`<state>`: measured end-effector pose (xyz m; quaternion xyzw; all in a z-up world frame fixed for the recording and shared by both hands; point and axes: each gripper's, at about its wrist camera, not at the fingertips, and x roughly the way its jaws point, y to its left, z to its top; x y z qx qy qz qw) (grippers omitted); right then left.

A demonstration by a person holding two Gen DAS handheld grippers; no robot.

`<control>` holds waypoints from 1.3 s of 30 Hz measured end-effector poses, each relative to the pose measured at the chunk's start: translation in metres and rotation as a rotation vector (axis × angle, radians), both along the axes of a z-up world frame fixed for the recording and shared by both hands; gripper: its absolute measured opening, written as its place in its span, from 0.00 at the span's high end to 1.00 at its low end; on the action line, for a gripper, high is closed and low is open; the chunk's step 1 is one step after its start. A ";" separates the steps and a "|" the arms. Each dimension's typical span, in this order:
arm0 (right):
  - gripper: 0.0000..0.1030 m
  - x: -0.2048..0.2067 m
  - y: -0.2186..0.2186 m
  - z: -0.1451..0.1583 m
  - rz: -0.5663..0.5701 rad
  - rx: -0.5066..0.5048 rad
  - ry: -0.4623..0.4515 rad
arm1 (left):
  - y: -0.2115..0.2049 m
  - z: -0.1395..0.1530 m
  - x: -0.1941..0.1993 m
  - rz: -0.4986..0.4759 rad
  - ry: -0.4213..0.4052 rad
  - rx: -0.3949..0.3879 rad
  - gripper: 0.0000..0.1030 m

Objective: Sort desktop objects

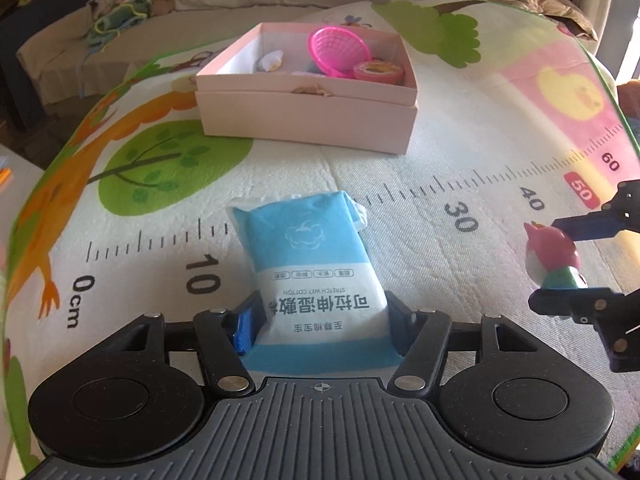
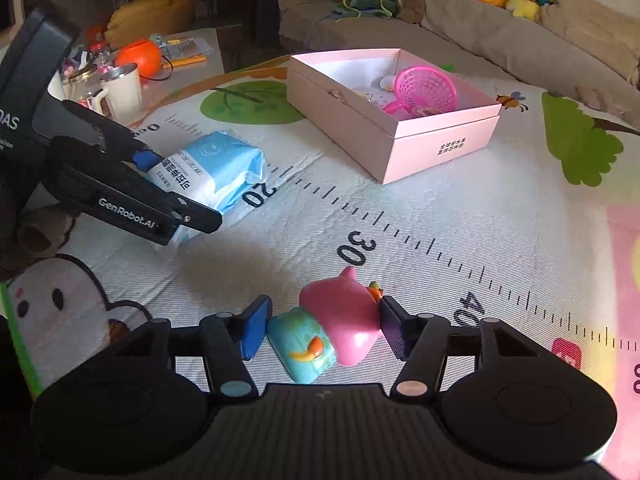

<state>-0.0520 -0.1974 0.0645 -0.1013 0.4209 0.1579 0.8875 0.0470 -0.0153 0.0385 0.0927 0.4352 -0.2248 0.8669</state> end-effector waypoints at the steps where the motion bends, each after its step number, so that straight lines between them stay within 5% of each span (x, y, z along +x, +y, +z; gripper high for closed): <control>1: 0.44 -0.002 0.000 0.009 0.001 0.017 -0.006 | 0.002 0.008 -0.001 -0.005 -0.009 -0.015 0.38; 9: 0.44 0.031 -0.015 0.122 -0.059 0.050 -0.271 | -0.009 0.117 0.042 -0.090 -0.347 -0.076 0.39; 13: 0.44 0.081 -0.013 0.138 -0.106 0.007 -0.331 | -0.026 0.134 0.104 -0.077 -0.380 -0.115 0.37; 17: 0.39 0.141 -0.002 0.114 -0.135 0.041 -0.295 | -0.039 0.114 0.168 -0.056 -0.294 -0.143 0.12; 19: 0.32 0.162 0.000 0.098 -0.162 0.068 -0.256 | -0.032 0.100 0.179 -0.028 -0.283 -0.118 0.11; 23: 0.32 0.184 -0.010 0.065 -0.219 0.089 -0.190 | 0.006 0.067 0.187 0.002 -0.230 -0.139 0.07; 32: 0.41 0.218 -0.019 0.002 -0.348 0.039 -0.025 | 0.036 0.011 0.197 -0.065 -0.063 -0.384 0.04; 39: 0.40 0.216 0.001 -0.009 -0.201 -0.098 -0.120 | 0.048 0.009 0.175 -0.060 -0.066 -0.417 0.03</control>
